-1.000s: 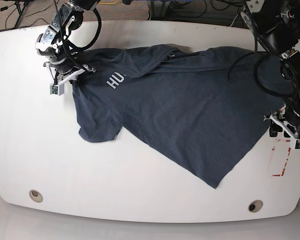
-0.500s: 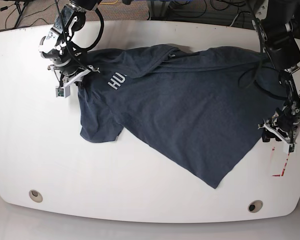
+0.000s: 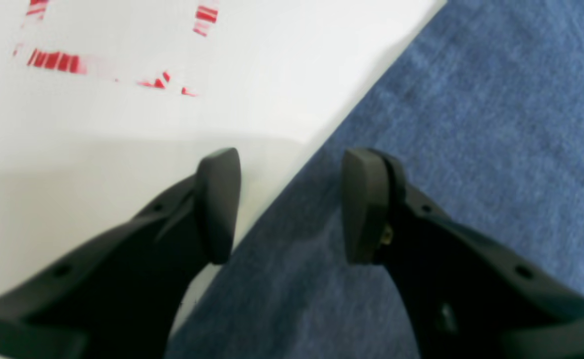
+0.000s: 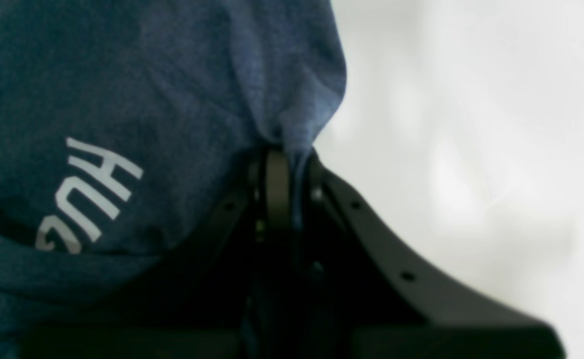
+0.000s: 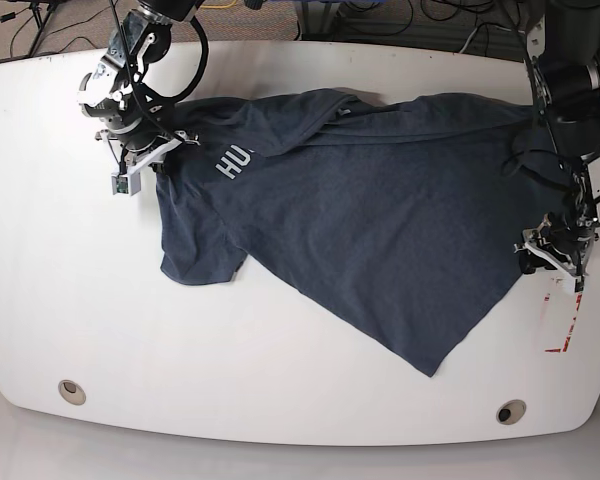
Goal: Layout the t-shirt on the table in an organized manner, then fold the t-shirt properly
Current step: 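Close the left gripper on the shirt's hem corner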
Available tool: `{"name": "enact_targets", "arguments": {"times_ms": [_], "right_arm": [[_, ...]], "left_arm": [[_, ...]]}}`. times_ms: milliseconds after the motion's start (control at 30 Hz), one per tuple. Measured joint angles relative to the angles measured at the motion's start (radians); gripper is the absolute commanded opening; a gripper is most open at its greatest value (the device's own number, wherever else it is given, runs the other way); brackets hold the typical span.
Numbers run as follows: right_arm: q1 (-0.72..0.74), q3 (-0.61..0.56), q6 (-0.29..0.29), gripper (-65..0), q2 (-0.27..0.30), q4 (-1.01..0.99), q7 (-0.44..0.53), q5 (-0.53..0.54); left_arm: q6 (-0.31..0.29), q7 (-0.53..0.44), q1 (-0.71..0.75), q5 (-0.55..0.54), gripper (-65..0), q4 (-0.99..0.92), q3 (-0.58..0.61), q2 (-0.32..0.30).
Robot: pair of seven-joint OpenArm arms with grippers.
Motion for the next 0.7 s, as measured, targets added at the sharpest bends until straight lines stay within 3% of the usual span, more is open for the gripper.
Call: {"name": "enact_targets", "arguments": {"times_ms": [367, 567, 700], "right_arm": [[0.0, 0.0, 0.0, -64.8, 0.0, 0.0, 0.0, 0.0], [0.01, 0.0, 0.0, -64.7, 0.0, 0.0, -0.007, -0.003], [0.017, 0.0, 0.0, -64.7, 0.0, 0.0, -0.018, -0.007]], "left_arm": [[-0.002, -0.011, -0.002, -0.013, -35.8, -0.005, 0.089, -0.008], [-0.106, -0.013, 0.048, -0.045, -50.1, 0.02, 0.092, -0.012], [-0.118, -0.034, 0.108, -0.058, -57.8, 0.071, 0.089, -0.014]]}}
